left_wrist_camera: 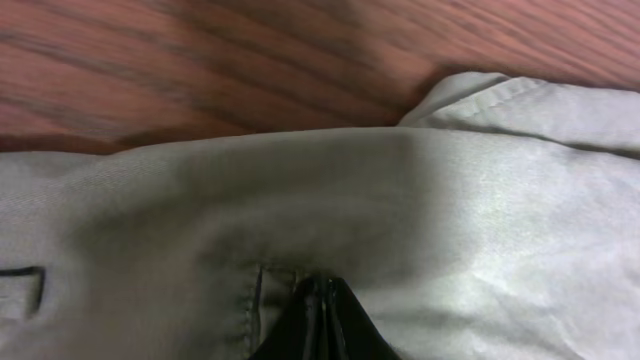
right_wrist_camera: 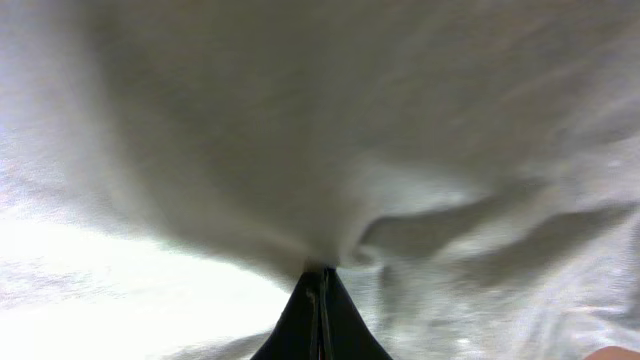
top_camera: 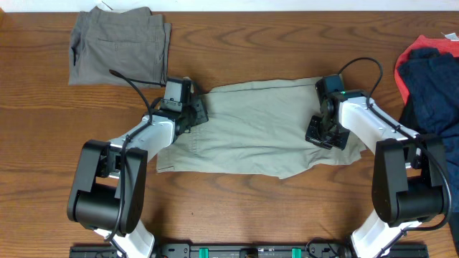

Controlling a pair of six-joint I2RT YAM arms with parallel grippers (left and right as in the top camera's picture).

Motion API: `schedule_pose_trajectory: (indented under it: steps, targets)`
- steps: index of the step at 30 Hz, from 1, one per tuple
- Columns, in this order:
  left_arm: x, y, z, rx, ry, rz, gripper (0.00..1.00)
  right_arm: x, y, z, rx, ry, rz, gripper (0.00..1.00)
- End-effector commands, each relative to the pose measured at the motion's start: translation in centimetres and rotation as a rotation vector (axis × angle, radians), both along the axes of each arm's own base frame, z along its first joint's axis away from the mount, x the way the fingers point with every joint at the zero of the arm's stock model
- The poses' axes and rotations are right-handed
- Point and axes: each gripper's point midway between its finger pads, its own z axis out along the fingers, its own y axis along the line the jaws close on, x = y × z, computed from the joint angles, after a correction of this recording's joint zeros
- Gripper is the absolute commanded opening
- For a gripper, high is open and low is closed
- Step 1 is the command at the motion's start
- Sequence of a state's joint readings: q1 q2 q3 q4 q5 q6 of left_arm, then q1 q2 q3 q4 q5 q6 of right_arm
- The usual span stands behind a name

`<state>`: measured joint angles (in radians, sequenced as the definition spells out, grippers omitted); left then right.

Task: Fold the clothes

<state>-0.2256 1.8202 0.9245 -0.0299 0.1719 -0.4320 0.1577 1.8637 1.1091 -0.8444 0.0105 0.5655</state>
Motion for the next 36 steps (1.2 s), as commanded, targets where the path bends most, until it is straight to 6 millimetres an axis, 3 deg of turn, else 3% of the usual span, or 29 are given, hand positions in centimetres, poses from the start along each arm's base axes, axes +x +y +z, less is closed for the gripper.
schedule_pose_trajectory:
  steps: [1,7,13,18,22,26,33,36]
  targets:
    - [0.3,4.5,-0.7,0.155,0.001,0.092,0.07,-0.4,0.1,-0.6,-0.003,0.022,0.020,0.01]
    - [1.6,5.8,0.8,0.151,-0.046,0.123,0.13,-0.5,0.1,-0.6,-0.004,0.025,0.020,0.01]
    - [1.7,5.7,6.5,0.132,-0.132,0.128,0.14,-0.4,-0.3,-0.6,-0.027,0.023,0.020,0.01]
    - [-2.1,6.1,11.8,0.123,-0.141,0.124,0.15,-0.3,-0.3,-0.6,-0.026,0.017,0.020,0.01]
    - [-6.1,4.3,13.4,0.023,-0.070,0.045,0.15,0.1,-0.2,-0.6,-0.023,0.002,0.020,0.01]
    - [-8.9,2.4,11.9,-0.052,0.057,-0.026,0.15,0.5,0.0,-0.6,-0.015,-0.015,0.020,0.01]
    - [-11.1,-0.9,6.3,-0.096,0.253,-0.122,0.15,0.6,0.4,-0.6,0.007,-0.018,0.020,0.01]
    - [-11.9,-1.5,3.6,-0.076,0.348,-0.133,0.15,0.5,0.4,-0.6,0.006,-0.014,0.020,0.01]
